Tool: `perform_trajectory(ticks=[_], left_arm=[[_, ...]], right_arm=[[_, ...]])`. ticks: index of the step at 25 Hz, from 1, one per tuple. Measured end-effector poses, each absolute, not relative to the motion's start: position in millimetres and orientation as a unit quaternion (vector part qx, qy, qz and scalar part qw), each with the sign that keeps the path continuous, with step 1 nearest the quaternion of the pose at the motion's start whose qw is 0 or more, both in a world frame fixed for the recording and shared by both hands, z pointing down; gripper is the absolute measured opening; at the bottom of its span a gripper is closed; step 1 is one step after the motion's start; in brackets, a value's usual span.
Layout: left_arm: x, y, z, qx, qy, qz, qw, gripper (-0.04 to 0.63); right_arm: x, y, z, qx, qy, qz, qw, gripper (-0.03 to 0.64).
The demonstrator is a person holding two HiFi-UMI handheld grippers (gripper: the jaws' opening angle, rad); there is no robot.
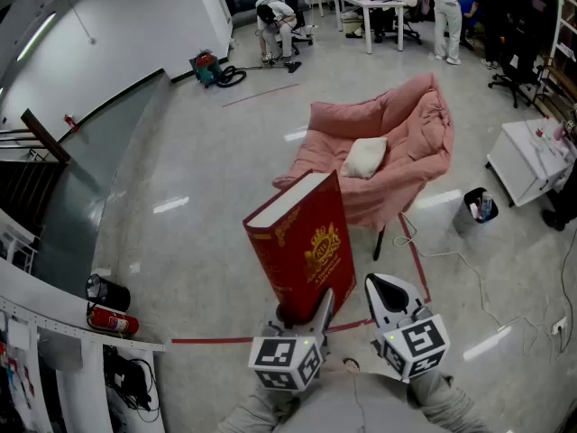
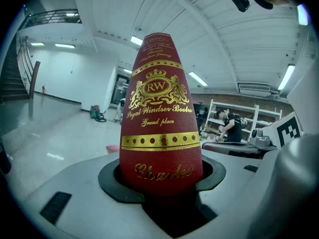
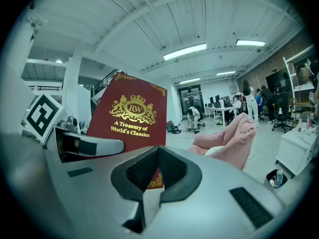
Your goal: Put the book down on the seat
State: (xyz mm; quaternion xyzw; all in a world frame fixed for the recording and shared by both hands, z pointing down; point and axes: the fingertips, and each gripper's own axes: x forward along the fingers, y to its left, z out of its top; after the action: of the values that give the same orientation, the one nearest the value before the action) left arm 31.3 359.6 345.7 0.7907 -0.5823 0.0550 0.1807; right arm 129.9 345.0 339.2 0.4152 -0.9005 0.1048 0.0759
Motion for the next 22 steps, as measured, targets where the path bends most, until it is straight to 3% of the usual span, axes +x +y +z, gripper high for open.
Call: perform_trajectory(ticks=[13, 22], left_arm=[[47.5, 386.9, 350.4, 0.799, -0.571, 0.048, 0.183, 0.253], [34.9, 376.8, 355.4, 0.79, -0.579, 0.044, 0.197, 0.253]], right_arm=[[128.6, 383.2, 342.7, 0.392, -0.912, 0.08, 0.094, 0.005], [133.0, 363.7, 342.2, 0.407, -0.904, 0.108, 0.069, 0.005]])
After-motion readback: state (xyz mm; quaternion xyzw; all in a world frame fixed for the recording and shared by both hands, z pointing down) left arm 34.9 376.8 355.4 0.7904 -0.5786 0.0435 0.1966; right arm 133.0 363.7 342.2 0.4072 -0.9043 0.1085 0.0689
